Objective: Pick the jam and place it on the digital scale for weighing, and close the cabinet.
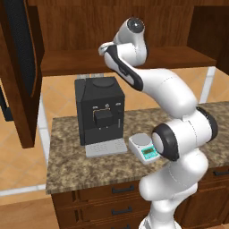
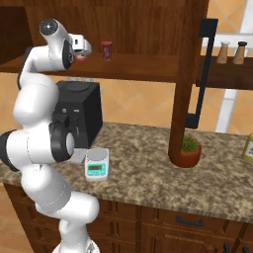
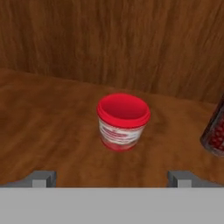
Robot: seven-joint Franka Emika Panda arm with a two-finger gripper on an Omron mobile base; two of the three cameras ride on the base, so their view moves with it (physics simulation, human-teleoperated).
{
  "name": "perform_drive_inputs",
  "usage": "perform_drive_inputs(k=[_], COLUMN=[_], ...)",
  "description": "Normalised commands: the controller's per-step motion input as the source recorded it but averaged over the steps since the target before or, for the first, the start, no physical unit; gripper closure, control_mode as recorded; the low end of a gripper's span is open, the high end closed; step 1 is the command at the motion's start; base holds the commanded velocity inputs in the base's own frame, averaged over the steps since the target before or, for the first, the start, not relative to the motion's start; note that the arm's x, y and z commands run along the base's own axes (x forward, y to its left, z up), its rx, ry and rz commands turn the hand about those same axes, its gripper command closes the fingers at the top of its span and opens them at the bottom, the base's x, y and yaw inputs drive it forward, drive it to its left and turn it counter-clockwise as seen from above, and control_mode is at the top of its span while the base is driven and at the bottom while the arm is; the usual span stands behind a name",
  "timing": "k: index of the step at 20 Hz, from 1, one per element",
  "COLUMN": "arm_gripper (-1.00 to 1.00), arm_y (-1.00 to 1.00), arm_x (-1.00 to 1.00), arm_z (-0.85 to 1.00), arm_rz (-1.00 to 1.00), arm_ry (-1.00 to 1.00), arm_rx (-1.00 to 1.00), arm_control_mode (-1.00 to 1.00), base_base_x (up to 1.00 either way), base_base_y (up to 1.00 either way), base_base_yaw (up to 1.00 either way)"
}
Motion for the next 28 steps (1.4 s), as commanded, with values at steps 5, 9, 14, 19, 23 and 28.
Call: perform_drive_inputs(k=[5, 9, 14, 19, 23, 28], arm_gripper=[-1.0, -1.0, -1.0, -1.0, 1.0, 1.0], arm_y=[-0.02, 0.0, 0.0, 0.04, 0.27, 0.07], arm_x=[0.34, 0.49, 0.52, 0.49, 0.4, 0.07], arm_z=[-0.14, -0.09, -0.01, -0.08, -0.16, -0.29], arm_rz=[0.0, 0.0, 0.0, 0.0, -0.01, 0.0], arm_ry=[0.05, 0.09, 0.09, 0.09, 0.06, 0.02], arm_rx=[0.01, 0.0, 0.0, 0.0, 0.0, 0.0], arm_control_mode=[-1.0, -1.0, -1.0, -1.0, -1.0, -1.0], base_base_x=[0.0, 0.0, 0.0, 0.0, 0.0, 0.0], base_base_y=[0.0, 0.0, 0.0, 0.0, 0.0, 0.0], base_base_yaw=[0.0, 0.0, 0.0, 0.0, 0.0, 0.0])
